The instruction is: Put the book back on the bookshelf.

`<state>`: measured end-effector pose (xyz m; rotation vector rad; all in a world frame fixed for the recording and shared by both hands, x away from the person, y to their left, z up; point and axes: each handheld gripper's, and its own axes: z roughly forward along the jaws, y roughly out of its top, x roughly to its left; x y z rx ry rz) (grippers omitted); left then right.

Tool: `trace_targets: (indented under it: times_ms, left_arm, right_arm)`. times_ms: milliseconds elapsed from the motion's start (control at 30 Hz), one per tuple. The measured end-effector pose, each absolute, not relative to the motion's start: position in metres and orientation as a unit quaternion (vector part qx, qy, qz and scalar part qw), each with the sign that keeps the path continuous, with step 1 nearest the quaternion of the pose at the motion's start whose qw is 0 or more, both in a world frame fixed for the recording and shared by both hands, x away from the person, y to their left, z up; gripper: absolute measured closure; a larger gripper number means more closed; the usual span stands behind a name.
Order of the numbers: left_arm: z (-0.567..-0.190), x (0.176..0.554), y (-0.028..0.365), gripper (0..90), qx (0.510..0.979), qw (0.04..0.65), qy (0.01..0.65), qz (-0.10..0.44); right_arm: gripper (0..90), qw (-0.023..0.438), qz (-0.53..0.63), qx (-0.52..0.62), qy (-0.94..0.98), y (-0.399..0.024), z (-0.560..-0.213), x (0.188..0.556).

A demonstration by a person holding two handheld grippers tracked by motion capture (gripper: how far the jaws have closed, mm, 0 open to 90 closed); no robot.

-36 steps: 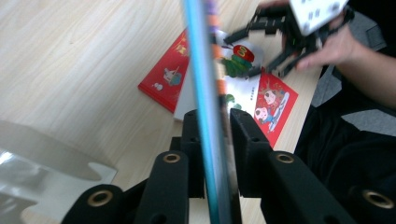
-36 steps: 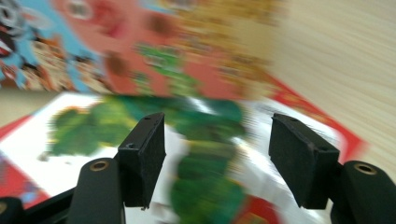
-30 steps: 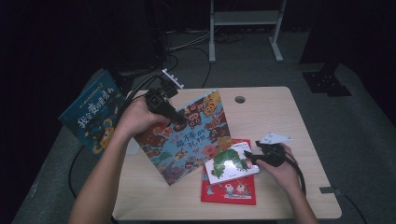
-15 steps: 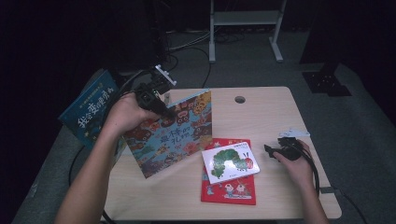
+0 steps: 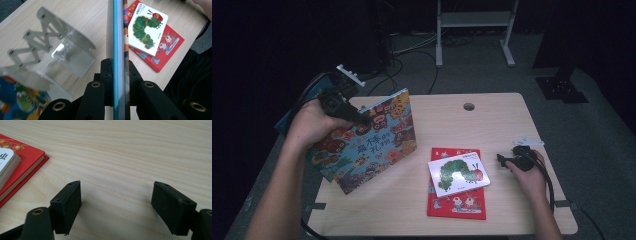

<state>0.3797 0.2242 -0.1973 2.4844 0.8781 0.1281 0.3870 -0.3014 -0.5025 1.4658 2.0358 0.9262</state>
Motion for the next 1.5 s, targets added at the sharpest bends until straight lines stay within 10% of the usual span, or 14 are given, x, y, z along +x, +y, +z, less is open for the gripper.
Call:
trace_targets:
  times_ms: [1500]
  left_arm:
    - [-0.229, 0.356, 0.360, 80.1, 0.833, 0.210, 0.505, 0.080]
  right_arm:
    - [23.3, 0.236, 0.335, 0.541, 0.734, -0.300, -0.503, 0.391]
